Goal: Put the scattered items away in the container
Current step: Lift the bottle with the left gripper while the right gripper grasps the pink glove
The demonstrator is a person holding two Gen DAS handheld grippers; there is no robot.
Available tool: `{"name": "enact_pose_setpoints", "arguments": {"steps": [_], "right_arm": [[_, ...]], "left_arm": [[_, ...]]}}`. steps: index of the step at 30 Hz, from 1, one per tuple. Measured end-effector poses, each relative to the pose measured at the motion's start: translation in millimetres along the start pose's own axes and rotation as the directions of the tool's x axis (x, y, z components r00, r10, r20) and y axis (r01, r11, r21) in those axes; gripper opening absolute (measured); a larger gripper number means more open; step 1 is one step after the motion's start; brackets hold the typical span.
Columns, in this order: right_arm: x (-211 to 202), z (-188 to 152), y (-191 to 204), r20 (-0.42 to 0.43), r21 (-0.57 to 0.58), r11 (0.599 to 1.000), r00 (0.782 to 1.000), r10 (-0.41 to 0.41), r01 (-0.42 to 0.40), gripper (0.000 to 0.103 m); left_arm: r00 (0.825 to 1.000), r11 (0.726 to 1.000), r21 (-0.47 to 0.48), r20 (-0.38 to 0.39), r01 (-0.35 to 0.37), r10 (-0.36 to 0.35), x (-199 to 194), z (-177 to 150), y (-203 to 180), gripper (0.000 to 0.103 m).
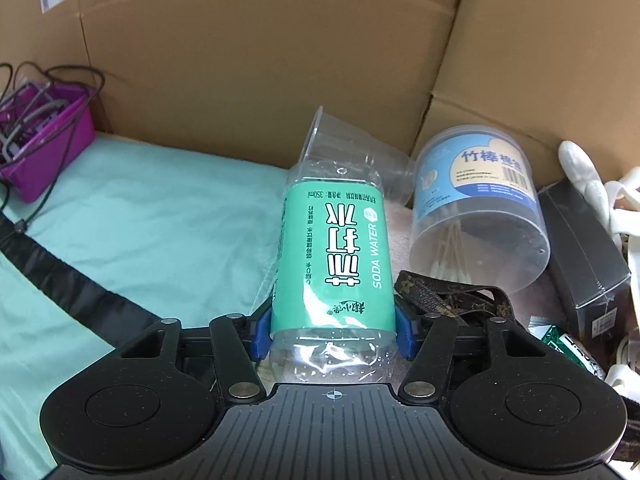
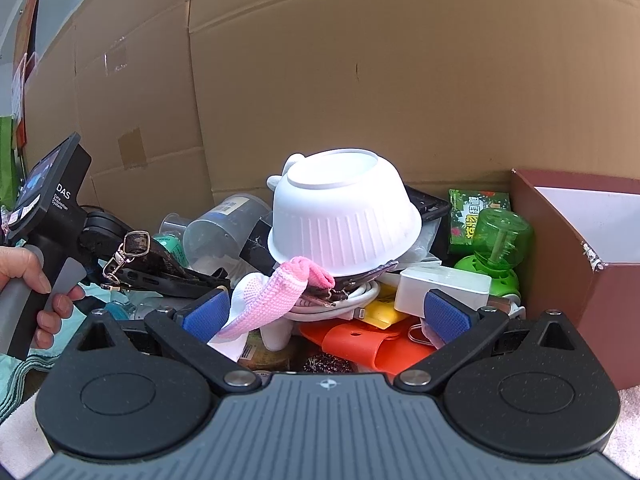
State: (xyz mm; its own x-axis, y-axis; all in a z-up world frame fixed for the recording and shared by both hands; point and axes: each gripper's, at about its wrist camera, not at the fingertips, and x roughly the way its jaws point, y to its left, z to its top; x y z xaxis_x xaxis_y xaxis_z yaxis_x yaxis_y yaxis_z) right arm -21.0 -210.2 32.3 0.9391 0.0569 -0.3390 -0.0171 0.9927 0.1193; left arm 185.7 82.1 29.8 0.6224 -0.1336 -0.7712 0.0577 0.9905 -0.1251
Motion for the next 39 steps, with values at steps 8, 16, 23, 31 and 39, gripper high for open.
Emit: {"name": "enact_pose_setpoints", "arguments": {"steps": [8,16,23,31,39], "right_arm": [[2.4,-1.2,-0.2,-0.006,0.001,1.000,1.000,0.005,-0.005,0.103],[-3.2,-0.4,0.9,0.018,-0.013,1.000,1.000,0.012,-0.012,0.103],[-9.5,-2.2,4.2,0.039,-0.046,0.999,0.999,0.014,-0.012,0.103],[-20.9,-2.5,21.2,0.096,-0.072,0.997,0.995,-0.021,0.028,0.102],[-10.8,-10.4,47.1,0.073,-0.187,0.980,0.996,-0.052,0.065,0.075]], "left_arm": [[0.999,1.000,-0.014,0.047,0.002,-0.001,-14.2,-1.5,1.2,0.058],[0.996,0.998,-0.047,0.086,0.030,-0.025,-54.1,-15.8,17.3,0.058],[0.992,0.995,-0.076,0.117,0.063,-0.053,-97.8,-47.7,32.5,0.059],[0.986,0.995,-0.016,0.137,0.100,-0.097,-128.3,-75.9,24.3,0.059],[0.982,0.993,-0.002,0.146,0.121,-0.120,-137.2,-82.4,25.6,0.060]]}}
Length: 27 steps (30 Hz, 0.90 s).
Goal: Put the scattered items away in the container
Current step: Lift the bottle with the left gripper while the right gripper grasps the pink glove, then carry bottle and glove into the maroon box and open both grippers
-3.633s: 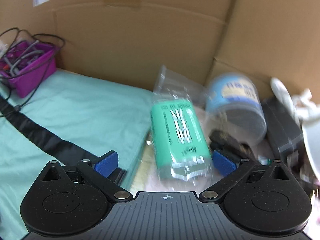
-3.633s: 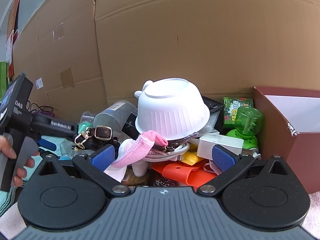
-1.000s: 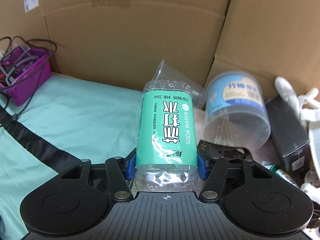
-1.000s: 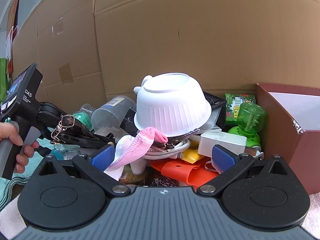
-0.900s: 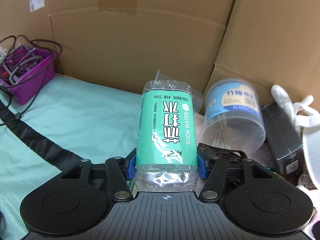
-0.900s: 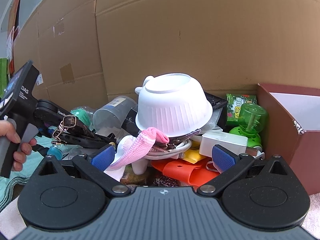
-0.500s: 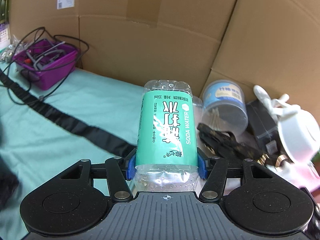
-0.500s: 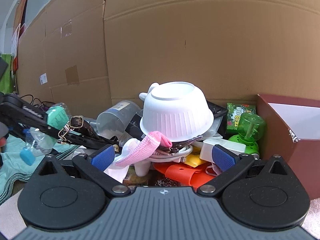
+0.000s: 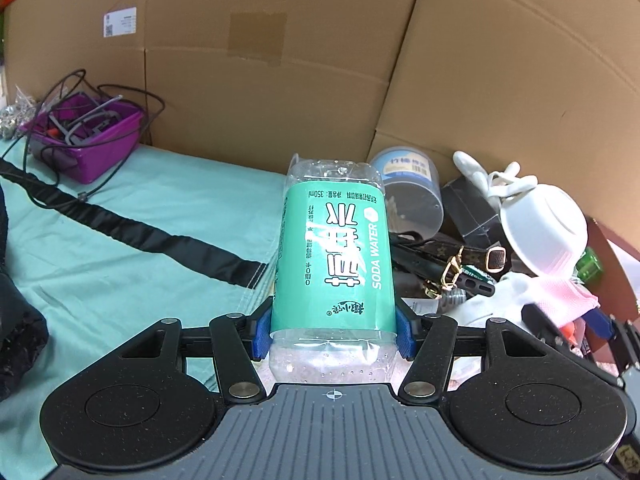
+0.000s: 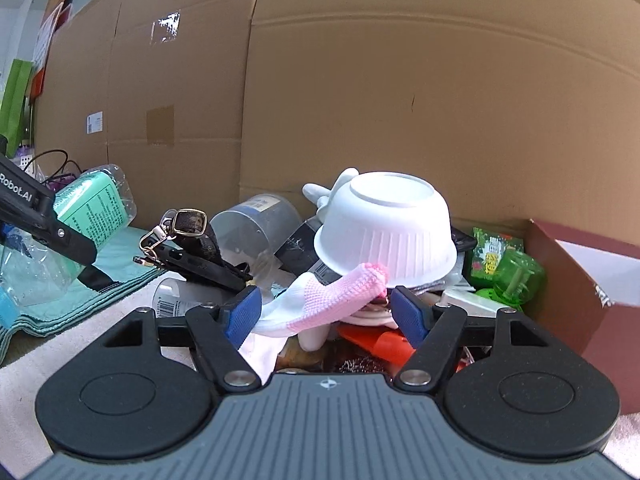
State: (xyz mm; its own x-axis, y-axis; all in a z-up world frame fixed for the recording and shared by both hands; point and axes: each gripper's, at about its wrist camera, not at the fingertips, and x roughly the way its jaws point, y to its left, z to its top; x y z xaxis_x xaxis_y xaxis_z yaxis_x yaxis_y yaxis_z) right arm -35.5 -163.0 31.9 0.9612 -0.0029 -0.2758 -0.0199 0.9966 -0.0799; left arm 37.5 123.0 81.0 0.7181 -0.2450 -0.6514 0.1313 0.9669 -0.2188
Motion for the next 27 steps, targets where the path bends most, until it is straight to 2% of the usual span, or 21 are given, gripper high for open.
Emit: {"name": "enact_pose_setpoints", "arguments": {"steps": [4,5,8,9,10,15,19,23,27], "right_arm": [[3.5,4.4,-0.9,0.003,0.034,0.999,1.000,0.012,-0.012,0.075],[6.6,3.8,0.8,-0.007,0.034,0.999,1.000,0.015,-0.015,0.072],[10.5,2.2,2.2,-0.014,0.031,0.999,1.000,0.011,-0.011,0.043],[9.6,2.3,0.4,-0.007,0.036,0.999,1.000,0.010,-0.009,0.037],[9.7,2.6,-2.1,-0.005,0.045,0.999,1.000,0.013,-0.013,0.036],[10.4,1.3,-11.7,-0.001,0.070,0.997,0.999,0.032,-0.032,0.014],[5.7,0.2,-16.5,0.017,0.082,0.996,0.999,0.042,-0.044,0.011],[-12.6,2.2,-20.0,0.089,0.088,0.995,0.995,0.040,-0.048,0.010],[-25.1,5.5,-31.4,0.119,0.127,0.990,0.992,0.052,-0.067,0.010]], "left_arm": [[1.000,1.000,0.003,0.003,0.008,-0.008,-0.4,0.2,0.1,0.060],[1.000,1.000,0.003,0.005,0.009,-0.009,-0.2,0.7,-0.2,0.060],[1.000,1.000,0.009,0.008,0.015,-0.015,1.0,1.9,-2.0,0.060],[1.000,1.000,0.012,0.008,0.016,-0.016,1.8,2.2,-2.8,0.060],[1.000,1.000,0.014,0.007,0.017,-0.017,2.9,2.3,-3.6,0.060],[1.000,1.000,0.020,-0.001,0.023,-0.023,5.9,1.3,-7.4,0.060],[1.000,1.000,0.021,0.003,0.023,-0.023,2.7,1.2,-8.5,0.060],[1.000,1.000,0.023,0.002,0.018,-0.018,-2.5,0.8,-10.8,0.060],[1.000,0.999,0.042,0.005,0.023,-0.023,-12.3,-0.2,-17.1,0.060]]}}
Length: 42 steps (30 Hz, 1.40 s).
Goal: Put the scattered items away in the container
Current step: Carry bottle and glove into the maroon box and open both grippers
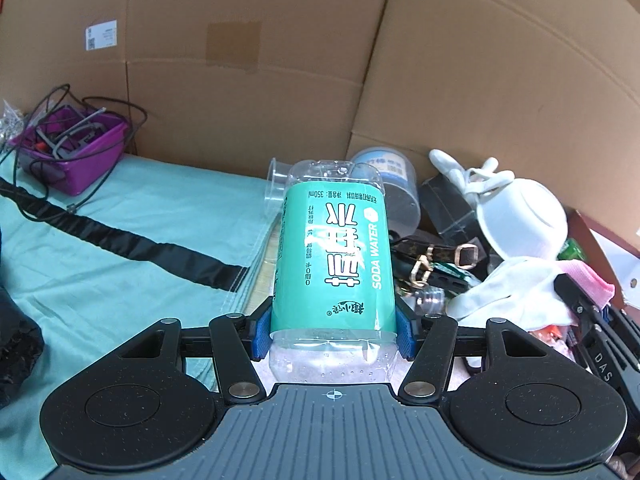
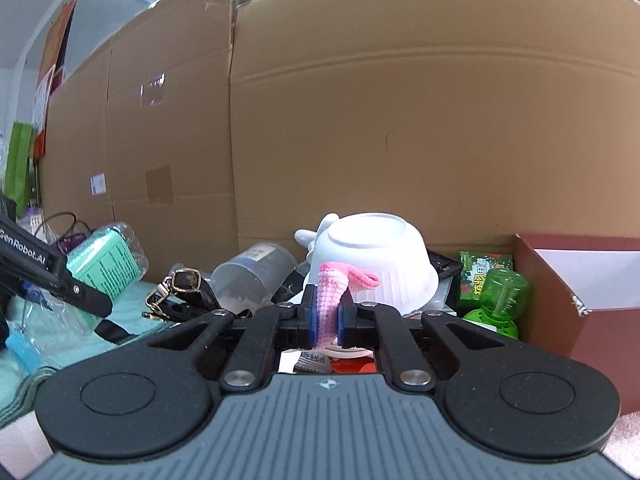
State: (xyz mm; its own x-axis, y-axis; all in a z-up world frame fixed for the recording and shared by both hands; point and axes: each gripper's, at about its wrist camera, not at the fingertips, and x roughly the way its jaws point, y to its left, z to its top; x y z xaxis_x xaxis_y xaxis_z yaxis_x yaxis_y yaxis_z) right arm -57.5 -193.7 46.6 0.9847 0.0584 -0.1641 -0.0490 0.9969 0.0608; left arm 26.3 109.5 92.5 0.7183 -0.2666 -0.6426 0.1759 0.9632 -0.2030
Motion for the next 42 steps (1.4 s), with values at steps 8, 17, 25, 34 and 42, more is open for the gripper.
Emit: {"name": "enact_pose_setpoints", "arguments": {"steps": [8,17,25,34,42], "right_arm": [[-30.6,10.0,-36.5,0.044,0.037,0.999,0.999,-0.030,0.028,0.010],[-74.2,43.1,-131.3,0.109,0.100,0.981,0.978,-0.177,0.166,0.010],[-98.0,71.7,-220.4,0.112,0.121,0.942,0.939,-0.326,0.313,0.010],[-99.1,80.5,-263.5,0.087,0.156,0.925,0.928,-0.363,0.347,0.011],[-66.1,79.7,-286.0,-0.076,0.181,0.938,0.955,-0.286,0.295,0.079]], "left_arm": [[0.998,0.996,0.071,0.014,0.058,-0.059,-28.5,-4.5,-38.4,0.060],[0.973,0.956,0.194,0.027,0.219,-0.228,-50.3,2.6,-143.5,0.060],[0.930,0.906,0.219,-0.018,0.363,-0.368,-27.4,20.6,-251.8,0.060],[0.935,0.902,0.253,-0.041,0.350,-0.352,20.4,28.5,-340.1,0.061],[0.964,0.912,0.312,-0.082,0.266,-0.253,71.4,34.3,-390.1,0.088]]}}
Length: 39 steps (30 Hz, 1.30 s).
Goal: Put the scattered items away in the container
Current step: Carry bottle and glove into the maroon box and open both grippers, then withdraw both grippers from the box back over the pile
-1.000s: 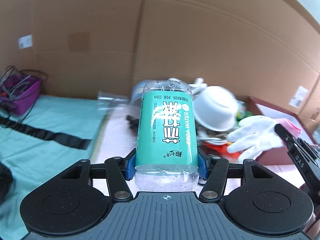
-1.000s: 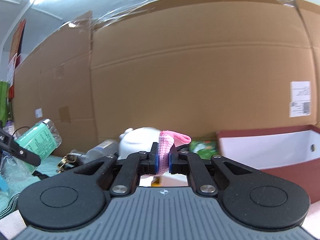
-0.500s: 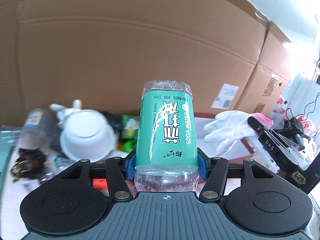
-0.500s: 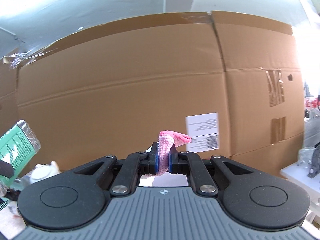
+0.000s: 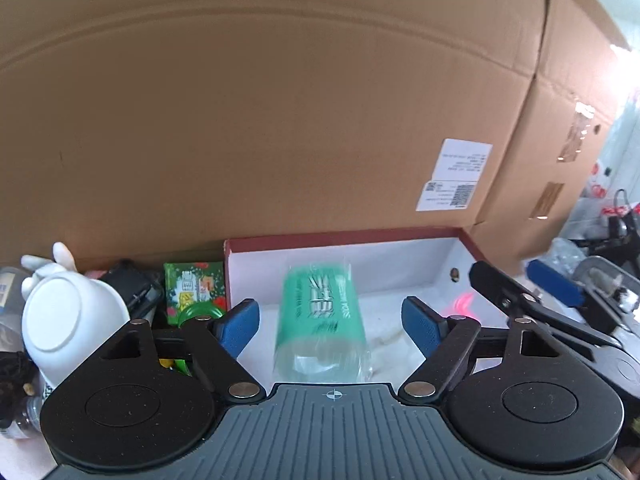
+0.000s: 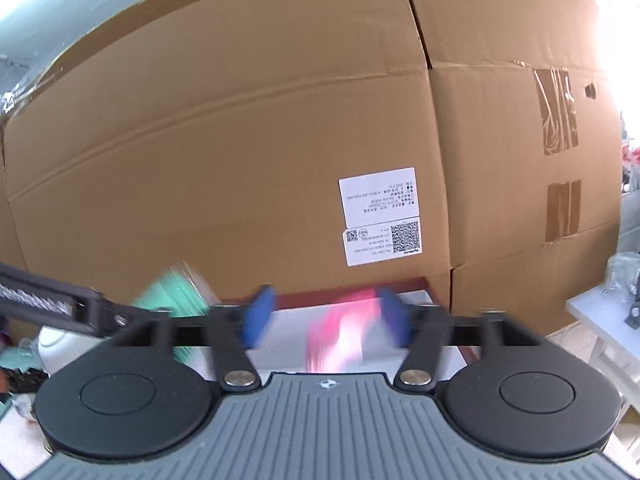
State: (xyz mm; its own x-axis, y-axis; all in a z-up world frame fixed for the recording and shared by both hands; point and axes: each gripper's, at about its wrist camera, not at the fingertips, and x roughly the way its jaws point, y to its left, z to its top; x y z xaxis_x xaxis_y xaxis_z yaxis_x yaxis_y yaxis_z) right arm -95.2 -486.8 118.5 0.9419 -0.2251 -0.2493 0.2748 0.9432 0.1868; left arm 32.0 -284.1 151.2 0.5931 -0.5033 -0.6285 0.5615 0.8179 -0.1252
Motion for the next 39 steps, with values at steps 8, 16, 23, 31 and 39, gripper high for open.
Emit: {"name": "enact_pose_setpoints", "arguments": {"steps": [8,16,23,31,39], "right_arm": [[-4.5,5.0,0.8,0.029,-0.013,0.999,0.999,-0.037,0.037,0.090],[-51.4,-26.2,27.3,0.140,-0.072,0.997,0.989,0.042,-0.032,0.096],[-82.7,-65.5,71.9,0.192,-0.103,0.987,0.972,0.138,-0.120,0.103],[-74.2,-101.6,135.2,0.073,-0.068,0.968,0.967,0.246,-0.241,0.103],[-55.0,-132.2,196.8,-0.009,-0.155,0.950,0.962,0.272,-0.271,0.103]], "left_arm": [[1.000,0.999,-0.035,-0.009,0.023,-0.023,1.5,6.5,17.1,0.100],[0.997,0.994,-0.096,0.060,0.052,-0.046,-96.7,-36.6,99.7,0.100],[0.986,0.970,-0.203,0.070,-0.133,0.150,-151.3,-113.1,187.7,0.101],[0.967,0.940,-0.254,0.058,-0.226,0.248,-152.6,-178.7,231.2,0.101],[0.948,0.929,-0.249,0.096,-0.272,0.303,-123.5,-192.3,233.5,0.101]]}}
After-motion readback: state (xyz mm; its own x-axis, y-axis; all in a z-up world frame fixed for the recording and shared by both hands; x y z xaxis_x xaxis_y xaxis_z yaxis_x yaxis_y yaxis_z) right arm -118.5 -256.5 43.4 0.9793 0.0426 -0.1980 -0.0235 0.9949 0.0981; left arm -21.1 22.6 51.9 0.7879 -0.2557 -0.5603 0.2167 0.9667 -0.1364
